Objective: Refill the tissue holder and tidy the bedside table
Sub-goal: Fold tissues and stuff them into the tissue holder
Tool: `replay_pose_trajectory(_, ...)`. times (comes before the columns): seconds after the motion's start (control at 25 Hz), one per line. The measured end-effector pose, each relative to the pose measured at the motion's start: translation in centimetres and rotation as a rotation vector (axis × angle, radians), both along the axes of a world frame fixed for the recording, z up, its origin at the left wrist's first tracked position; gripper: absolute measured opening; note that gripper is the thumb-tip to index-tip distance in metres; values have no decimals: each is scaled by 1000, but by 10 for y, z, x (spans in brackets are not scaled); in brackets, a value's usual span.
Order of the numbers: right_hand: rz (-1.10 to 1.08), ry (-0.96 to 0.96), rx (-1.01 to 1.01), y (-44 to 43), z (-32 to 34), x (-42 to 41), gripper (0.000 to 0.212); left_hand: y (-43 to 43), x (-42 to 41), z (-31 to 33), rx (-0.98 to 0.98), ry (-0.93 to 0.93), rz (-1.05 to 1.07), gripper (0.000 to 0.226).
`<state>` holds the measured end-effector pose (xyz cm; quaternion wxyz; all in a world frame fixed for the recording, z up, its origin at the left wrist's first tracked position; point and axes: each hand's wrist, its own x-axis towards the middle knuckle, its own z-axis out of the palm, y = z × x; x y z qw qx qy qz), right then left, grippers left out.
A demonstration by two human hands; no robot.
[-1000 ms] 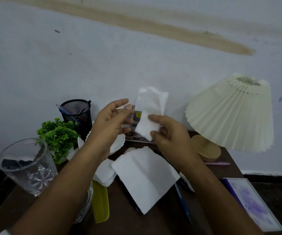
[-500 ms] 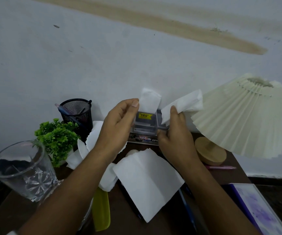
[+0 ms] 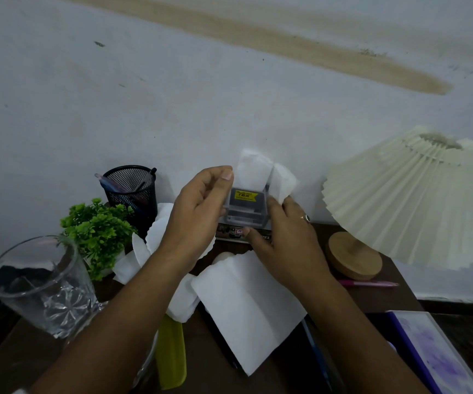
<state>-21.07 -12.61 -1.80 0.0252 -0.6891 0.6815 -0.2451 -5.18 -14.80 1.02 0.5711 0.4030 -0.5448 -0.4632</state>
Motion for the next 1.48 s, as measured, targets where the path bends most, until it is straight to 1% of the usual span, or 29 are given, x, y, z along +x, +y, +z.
replay_pose_trajectory(0.16, -14, -61, -31, 1, 7, 2, 74, -1, 3, -2, 17, -38, 8, 26)
replay_pose_trajectory(0.28, -18, -73, -40, -1, 5, 3, 75, -2, 4, -4, 23, -63, 25, 28)
replay_pose_trajectory(0.48, -65, -108, 66, -2, 1, -1, 86, -4, 7, -9, -2, -153, 115, 28)
replay_pose_trajectory(0.56, -49, -136, 69, -1, 2, -3, 82, -5, 8, -10, -13, -177, 168, 27)
replay_pose_trajectory(0.64, -17, -174, 60, 2, 3, -3, 72, -6, 9, -11, -2, -203, 182, 34)
replay_pose_trajectory(0.72, -4, -179, 49, 4, 3, -3, 64, -7, 9, -14, 40, -228, 143, 44)
replay_pose_trajectory(0.88, 1, -155, 82, 7, 4, -5, 54, -2, 5, -15, 93, -295, 86, 47)
replay_pose_trajectory(0.96, 3, -148, 86, 7, 3, -6, 57, -2, 4, -15, 107, -284, 78, 49)
replay_pose_trajectory(1.08, -13, -148, 95, 5, 2, -9, 69, -1, 5, -16, 133, -232, 46, 47)
replay_pose_trajectory(1.2, 3, -160, 126, 6, 4, -12, 77, 1, 4, -15, 142, -240, 41, 46)
replay_pose_trajectory(1.36, 17, -163, 183, 12, 8, -9, 79, 1, 6, -14, 154, -216, 57, 46)
replay_pose_trajectory(1.48, -25, -115, 230, 18, 15, -9, 81, 3, 7, -13, 137, -227, 54, 44)
